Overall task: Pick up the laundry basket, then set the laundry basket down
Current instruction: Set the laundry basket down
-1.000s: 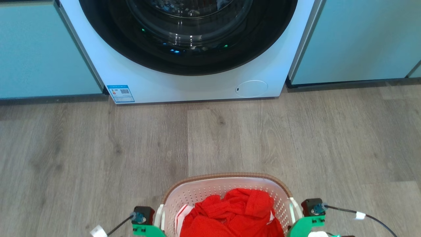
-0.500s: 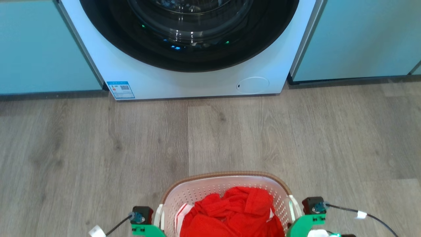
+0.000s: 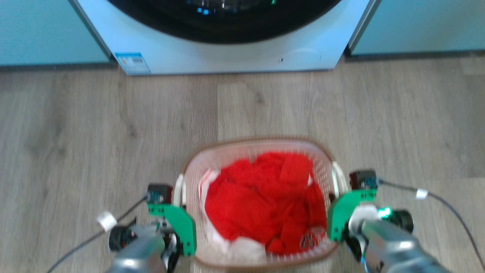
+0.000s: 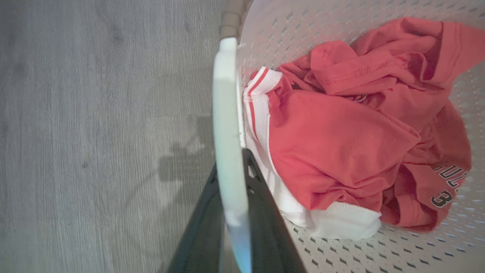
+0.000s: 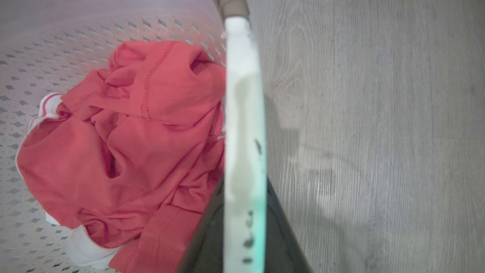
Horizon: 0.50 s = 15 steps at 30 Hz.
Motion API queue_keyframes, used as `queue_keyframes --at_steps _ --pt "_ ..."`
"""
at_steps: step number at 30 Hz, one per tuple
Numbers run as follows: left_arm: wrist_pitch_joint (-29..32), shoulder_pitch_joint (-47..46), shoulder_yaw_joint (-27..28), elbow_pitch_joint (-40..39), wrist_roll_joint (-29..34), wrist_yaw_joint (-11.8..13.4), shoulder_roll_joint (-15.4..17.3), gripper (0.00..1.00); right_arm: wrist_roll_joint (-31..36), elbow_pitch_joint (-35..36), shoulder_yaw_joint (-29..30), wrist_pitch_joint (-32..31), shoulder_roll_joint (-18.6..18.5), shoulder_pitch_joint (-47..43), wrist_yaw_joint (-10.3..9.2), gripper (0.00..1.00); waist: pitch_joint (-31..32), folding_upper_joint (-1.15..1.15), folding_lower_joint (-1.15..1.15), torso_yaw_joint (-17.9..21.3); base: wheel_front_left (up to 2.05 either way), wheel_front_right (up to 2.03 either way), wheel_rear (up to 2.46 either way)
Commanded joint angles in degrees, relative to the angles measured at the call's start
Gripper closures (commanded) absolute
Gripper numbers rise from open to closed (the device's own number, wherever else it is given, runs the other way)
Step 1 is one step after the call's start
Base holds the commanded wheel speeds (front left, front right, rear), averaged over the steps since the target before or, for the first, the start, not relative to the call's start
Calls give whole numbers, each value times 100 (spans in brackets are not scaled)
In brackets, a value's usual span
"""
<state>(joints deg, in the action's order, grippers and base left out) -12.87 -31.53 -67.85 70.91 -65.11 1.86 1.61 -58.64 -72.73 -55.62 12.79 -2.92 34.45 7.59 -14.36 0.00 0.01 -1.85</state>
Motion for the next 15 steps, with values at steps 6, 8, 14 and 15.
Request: queue_keyframes --at_steps 6,8,14,15 --pt "-159 -881 181 -79 25 141 127 100 62 -60 59 180 4 784 -10 100 -1047 0 -1 -104 0 0 0" --pt "-174 -1141 196 -121 52 170 127 100 129 -88 118 199 4 1055 -10 100 -1345 0 -1 -143 0 0 0" --pt "-203 -1829 260 -267 124 285 127 100 515 -119 465 217 -71 1776 -10 100 -2244 0 -1 -243 0 0 0" --pt "-206 -1924 273 -292 136 302 127 100 602 -120 551 218 -106 1858 -10 100 -2378 0 -1 -261 0 0 0"
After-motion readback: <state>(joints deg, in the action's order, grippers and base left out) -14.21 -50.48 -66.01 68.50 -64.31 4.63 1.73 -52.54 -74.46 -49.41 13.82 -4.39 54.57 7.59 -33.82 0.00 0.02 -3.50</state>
